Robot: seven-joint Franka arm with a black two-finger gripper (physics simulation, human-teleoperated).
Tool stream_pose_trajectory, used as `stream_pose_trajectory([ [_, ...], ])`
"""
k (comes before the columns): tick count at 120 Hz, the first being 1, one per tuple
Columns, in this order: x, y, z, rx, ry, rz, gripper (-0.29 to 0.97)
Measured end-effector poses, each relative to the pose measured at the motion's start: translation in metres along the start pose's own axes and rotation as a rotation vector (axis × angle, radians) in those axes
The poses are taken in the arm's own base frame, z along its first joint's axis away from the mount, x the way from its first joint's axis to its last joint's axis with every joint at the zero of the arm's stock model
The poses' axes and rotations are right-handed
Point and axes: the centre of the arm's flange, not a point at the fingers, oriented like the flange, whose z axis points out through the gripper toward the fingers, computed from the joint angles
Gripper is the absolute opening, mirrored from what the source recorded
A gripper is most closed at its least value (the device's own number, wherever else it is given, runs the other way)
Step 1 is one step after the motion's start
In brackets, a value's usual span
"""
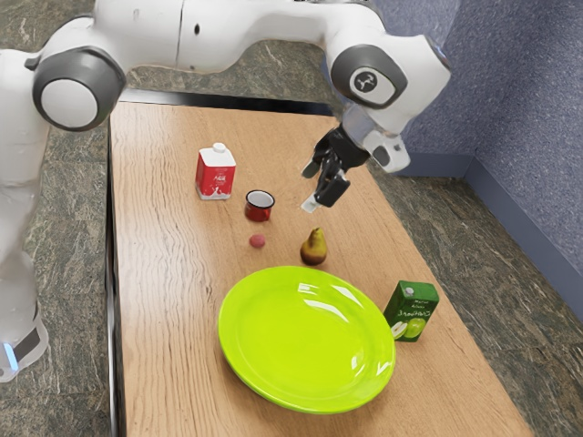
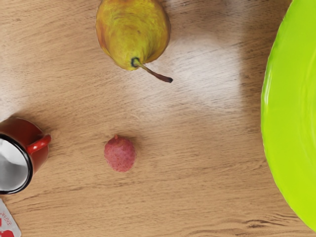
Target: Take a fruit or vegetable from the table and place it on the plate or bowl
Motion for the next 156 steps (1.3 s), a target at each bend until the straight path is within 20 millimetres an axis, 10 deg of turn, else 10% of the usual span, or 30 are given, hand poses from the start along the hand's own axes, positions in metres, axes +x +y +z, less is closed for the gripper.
stream_pose_trajectory([
  [56, 0.033, 0.001, -0.029, 0.028, 0.331, -0.046, 0.68],
  [78, -0.044, 0.032, -0.073, 0.034, 0.416, -0.015, 0.68],
  [87, -0.097, 0.046, -0.055, 0.026, 0.403, 0.011, 0.68],
  [103, -0.139, 0.009, -0.004, -0.032, 0.360, -0.093, 0.68],
  [125, -0.133, 0.006, 0.058, -0.058, 0.319, -0.138, 0.68],
  [156, -0.157, -0.004, 0.082, -0.075, 0.380, -0.222, 0.68],
])
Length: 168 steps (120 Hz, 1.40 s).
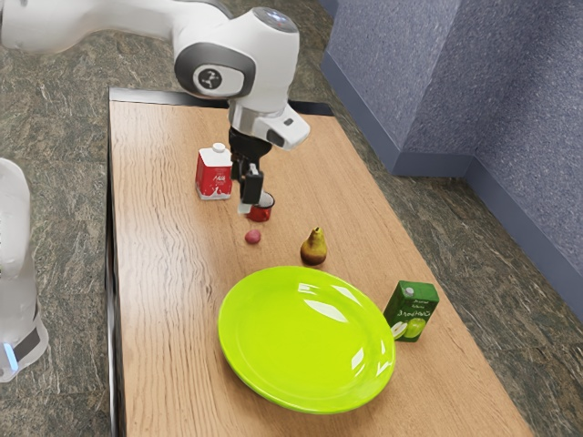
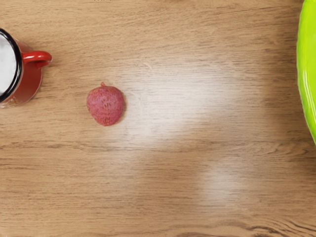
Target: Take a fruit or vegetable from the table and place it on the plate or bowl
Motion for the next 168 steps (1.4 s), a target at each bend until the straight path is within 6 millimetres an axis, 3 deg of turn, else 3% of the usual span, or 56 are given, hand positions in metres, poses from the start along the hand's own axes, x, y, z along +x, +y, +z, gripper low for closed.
stream_pose_trajectory([
  [17, 0.003, 0.010, 0.005, -0.008, 0.014, -0.041, 0.68],
  [28, 0.003, 0.008, 0.013, -0.073, -0.002, -0.219, 0.68],
  [50, 0.004, -0.014, 0.013, -0.166, -0.045, -0.627, 0.68],
  [84, 0.005, -0.019, 0.011, -0.092, -0.047, -1.005, 0.68],
  [107, 0.007, -0.023, 0.020, -0.102, -0.080, -1.253, 0.68],
  [126, 0.005, -0.023, 0.042, -0.107, -0.129, -1.421, 0.68],
  [168, 0.010, -0.033, 0.049, -0.107, -0.137, -1.645, 0.68],
])
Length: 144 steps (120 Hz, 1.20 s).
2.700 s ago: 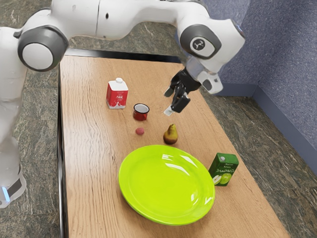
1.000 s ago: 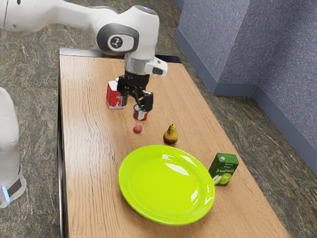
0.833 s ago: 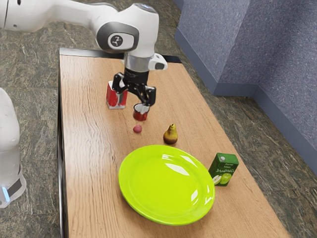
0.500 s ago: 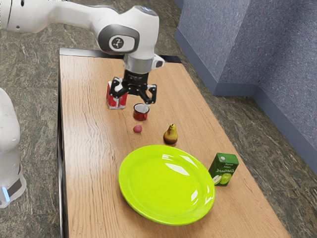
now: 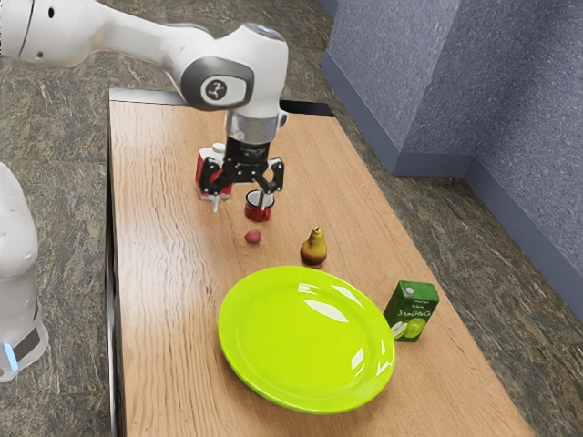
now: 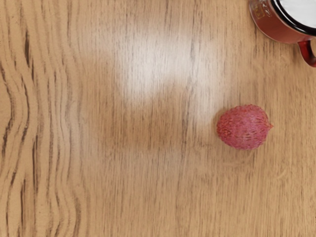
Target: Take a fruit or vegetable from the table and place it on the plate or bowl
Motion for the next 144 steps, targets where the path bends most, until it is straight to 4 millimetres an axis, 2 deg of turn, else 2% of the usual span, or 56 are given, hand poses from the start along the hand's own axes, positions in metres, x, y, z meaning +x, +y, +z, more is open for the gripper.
stream_pose_trajectory([
  [12, 0.006, 0.007, 0.012, 0.019, -0.006, -0.046, 0.68],
  [36, 0.032, 0.028, 0.027, 0.038, -0.012, -0.126, 0.68],
  [61, 0.044, 0.041, 0.044, 0.050, -0.018, -0.155, 0.68],
  [144, 0.047, 0.055, 0.076, 0.077, -0.029, -0.161, 0.68],
])
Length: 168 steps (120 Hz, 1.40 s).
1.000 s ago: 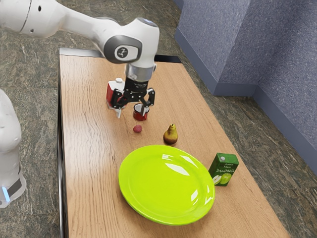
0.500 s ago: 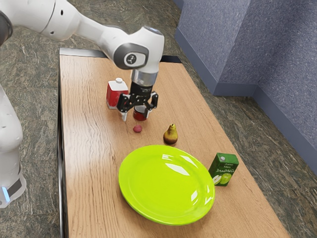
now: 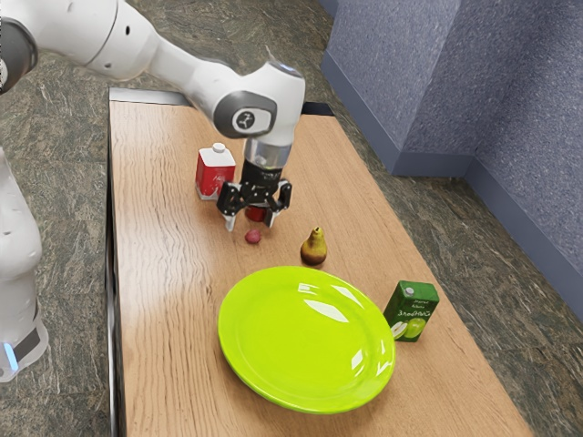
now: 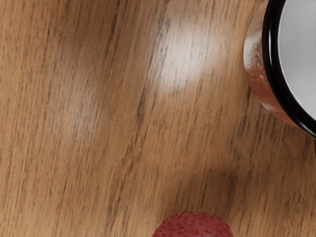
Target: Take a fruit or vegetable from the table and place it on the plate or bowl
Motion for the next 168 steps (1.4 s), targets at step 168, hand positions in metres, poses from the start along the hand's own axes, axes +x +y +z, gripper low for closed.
stream_pose_trajectory([
  [168, -0.057, 0.015, -0.063, -0.069, 0.029, 0.122, 0.18],
])
